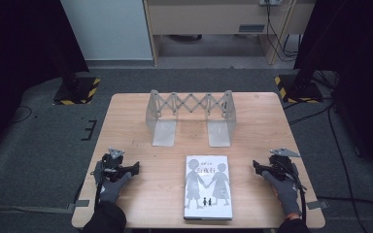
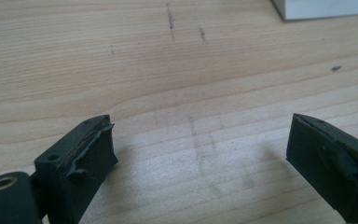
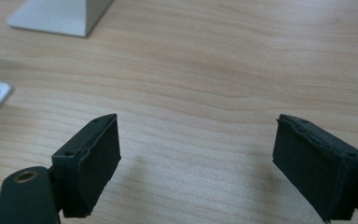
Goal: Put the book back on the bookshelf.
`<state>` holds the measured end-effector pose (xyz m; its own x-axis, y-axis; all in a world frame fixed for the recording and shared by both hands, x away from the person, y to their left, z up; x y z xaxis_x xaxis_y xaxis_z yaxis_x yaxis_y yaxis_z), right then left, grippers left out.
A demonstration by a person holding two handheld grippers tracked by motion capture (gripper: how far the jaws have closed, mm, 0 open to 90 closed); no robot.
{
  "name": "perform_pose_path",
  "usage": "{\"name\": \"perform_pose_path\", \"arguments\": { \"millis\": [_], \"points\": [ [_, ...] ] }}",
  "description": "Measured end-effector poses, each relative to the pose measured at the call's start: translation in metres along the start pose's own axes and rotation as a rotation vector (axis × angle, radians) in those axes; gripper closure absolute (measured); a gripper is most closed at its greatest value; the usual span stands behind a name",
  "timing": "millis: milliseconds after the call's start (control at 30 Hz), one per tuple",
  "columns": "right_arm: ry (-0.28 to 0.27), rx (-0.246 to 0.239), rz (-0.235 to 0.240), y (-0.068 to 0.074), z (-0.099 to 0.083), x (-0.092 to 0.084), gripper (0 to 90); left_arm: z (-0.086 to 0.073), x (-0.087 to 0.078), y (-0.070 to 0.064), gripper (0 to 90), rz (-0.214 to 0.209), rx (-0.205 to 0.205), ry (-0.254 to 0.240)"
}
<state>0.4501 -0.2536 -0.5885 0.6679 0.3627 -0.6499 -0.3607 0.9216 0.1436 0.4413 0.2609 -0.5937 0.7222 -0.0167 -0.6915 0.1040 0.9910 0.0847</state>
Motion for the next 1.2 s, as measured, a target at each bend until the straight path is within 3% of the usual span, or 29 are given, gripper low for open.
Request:
{"name": "perform_pose_path", "arguments": {
  "millis": [167,500,667,733,1200],
  "points": [
    [-0.041,-0.009,0.01,0.005,0.007,-0.006,16.1,0.004,-0.008,-0.005,8.7,-0.028,-0.029,-0.025],
    [-0.069,-0.019,0.038,0.015,0.013,-0.012,18.2,0.012,-0.024,-0.013,11.0,-0.072,-0.077,-0.075],
    [-0.087,-0.006,0.067,0.021,0.015,-0.016,18.6,0.017,-0.033,-0.02,11.7,-0.086,-0.063,-0.116],
    [-0.102,-0.01,0.079,0.026,0.017,-0.02,19.0,0.02,-0.037,-0.028,12.3,-0.108,-0.057,-0.136],
    [-0.115,-0.056,0.148,0.059,0.019,-0.027,18.8,0.02,-0.05,-0.057,12.7,-0.163,-0.01,-0.154]
  ]
}}
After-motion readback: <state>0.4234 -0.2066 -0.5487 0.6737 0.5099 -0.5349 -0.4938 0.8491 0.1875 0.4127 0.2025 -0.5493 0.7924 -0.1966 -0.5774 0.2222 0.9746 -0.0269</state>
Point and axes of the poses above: each handheld gripper's, and its own axes: x roughly forward along the jaws, z roughly out of its top, y roughly to its left, the point moved 9 cm from there along x, roughly forward along the jaws, and after that the axes turned 8 degrees about z, right-handed, at the moved point
